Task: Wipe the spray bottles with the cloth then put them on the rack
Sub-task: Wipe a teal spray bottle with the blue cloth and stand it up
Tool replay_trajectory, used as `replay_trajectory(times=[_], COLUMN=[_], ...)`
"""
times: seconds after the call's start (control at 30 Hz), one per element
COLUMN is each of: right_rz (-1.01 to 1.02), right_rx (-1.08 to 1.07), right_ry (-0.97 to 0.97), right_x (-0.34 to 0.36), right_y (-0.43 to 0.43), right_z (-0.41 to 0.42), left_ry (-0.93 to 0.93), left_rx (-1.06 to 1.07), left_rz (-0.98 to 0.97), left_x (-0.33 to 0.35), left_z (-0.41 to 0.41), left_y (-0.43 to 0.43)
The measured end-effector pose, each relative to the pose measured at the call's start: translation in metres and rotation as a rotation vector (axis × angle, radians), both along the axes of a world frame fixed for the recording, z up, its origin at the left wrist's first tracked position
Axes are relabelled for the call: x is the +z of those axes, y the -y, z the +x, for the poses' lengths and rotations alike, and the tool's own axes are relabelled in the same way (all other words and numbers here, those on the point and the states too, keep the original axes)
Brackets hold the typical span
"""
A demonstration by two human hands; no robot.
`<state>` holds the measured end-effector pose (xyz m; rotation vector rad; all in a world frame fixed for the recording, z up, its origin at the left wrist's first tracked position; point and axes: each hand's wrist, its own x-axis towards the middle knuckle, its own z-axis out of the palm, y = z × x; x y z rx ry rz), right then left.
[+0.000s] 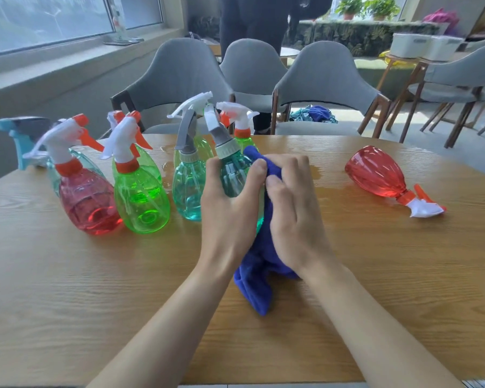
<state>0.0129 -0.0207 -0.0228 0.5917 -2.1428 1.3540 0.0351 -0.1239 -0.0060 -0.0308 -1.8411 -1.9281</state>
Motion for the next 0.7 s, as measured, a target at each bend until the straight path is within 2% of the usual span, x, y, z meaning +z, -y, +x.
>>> replay_trajectory(times=[0.07, 0.2, 0.27, 0.37, 0.43, 0.57, 0.7], right_rz=[-0.149, -0.653, -0.707, -0.807, -0.922, -0.926, -0.738], right_rx=[0.091, 0.312, 0.351, 0.338, 0.398, 0.387, 0.140], right_ry=[0.175, 0.654, 0.707, 0.673, 0.762, 0.943, 0.814], right_x=[0.007, 0.012, 0.006, 0.006, 0.005, 0.007, 0.012], right_y=[-0.005, -0.011, -0.009, -0.001, 0.001, 0.004, 0.007], right_z=[-0.009, -0.007, -0.006, -0.004, -0.004, 0.001, 0.002], left_ry=[-0.025, -0.032, -0.011, 0.027, 0.018, -0.010, 0.026], left_rx=[-0.023, -0.036, 0.010, 0.073, 0.117, 0.153, 0.171], left_rz=[-0.005, 0.023, 0.044, 0.121, 0.141, 0.169, 0.187], left_x=[0.001, 0.002, 0.001, 0.003, 0.003, 0.002, 0.003], left_z=[0.001, 0.003, 0.002, 0.000, -0.001, -0.002, -0.002], left_y=[-0.001, -0.002, -0.001, -0.003, -0.004, -0.004, -0.005])
